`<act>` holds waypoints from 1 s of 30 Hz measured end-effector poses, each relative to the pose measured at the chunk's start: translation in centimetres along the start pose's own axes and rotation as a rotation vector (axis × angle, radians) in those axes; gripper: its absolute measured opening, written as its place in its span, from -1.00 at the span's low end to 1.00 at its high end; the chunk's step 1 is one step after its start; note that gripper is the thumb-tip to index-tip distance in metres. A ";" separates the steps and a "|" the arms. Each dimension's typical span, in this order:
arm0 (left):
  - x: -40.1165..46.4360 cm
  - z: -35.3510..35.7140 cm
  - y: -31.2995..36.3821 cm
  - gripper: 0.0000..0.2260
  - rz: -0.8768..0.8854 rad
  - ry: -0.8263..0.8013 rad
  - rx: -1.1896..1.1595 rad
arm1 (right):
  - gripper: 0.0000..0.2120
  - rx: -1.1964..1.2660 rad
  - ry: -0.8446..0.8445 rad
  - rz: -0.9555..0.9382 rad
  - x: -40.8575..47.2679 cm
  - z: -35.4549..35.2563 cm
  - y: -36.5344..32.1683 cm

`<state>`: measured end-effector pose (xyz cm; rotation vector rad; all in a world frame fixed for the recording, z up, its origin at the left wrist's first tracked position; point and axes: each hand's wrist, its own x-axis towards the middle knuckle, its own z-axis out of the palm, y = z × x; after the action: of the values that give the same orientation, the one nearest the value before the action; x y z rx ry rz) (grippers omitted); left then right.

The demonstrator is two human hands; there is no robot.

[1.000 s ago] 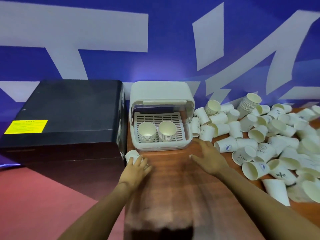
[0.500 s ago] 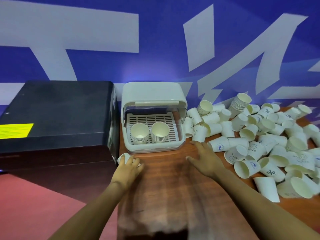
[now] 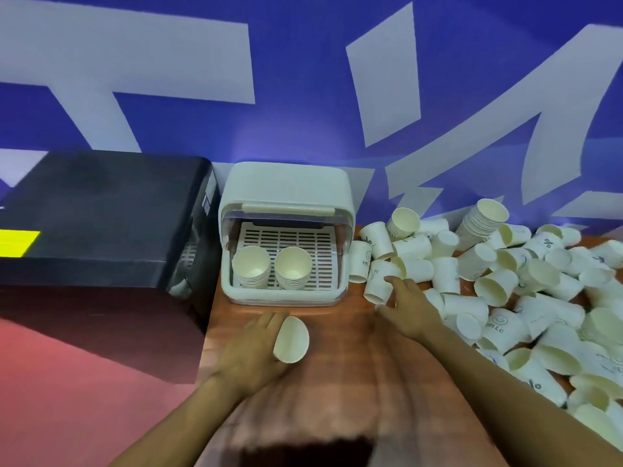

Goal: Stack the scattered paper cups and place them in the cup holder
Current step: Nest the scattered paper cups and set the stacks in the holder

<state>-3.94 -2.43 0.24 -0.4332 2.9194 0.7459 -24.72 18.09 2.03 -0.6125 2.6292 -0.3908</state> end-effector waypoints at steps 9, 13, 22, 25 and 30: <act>2.6 1.2 5.5 -0.33 -0.150 0.062 -0.295 | -0.40 -0.050 -0.063 -0.134 6.7 -1.7 2.6; 3.4 1.3 7.6 -0.40 -0.247 0.057 -0.438 | -0.39 -0.068 -0.130 -0.173 8.9 -0.9 3.2; 3.8 1.1 8.6 -0.33 -0.335 0.082 -0.467 | -0.43 0.001 -0.128 -0.167 10.2 0.0 4.2; 3.8 0.9 8.9 -0.37 -0.343 0.073 -0.457 | -0.47 0.032 -0.093 -0.178 9.7 -0.3 4.3; 4.1 0.3 10.0 -0.34 -0.328 0.033 -0.422 | -0.78 0.032 -0.056 -0.141 8.3 -1.3 4.3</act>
<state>-10.83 5.12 3.88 -0.9375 2.6038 1.3028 -33.66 18.13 -1.08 -0.7895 2.5295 -0.4507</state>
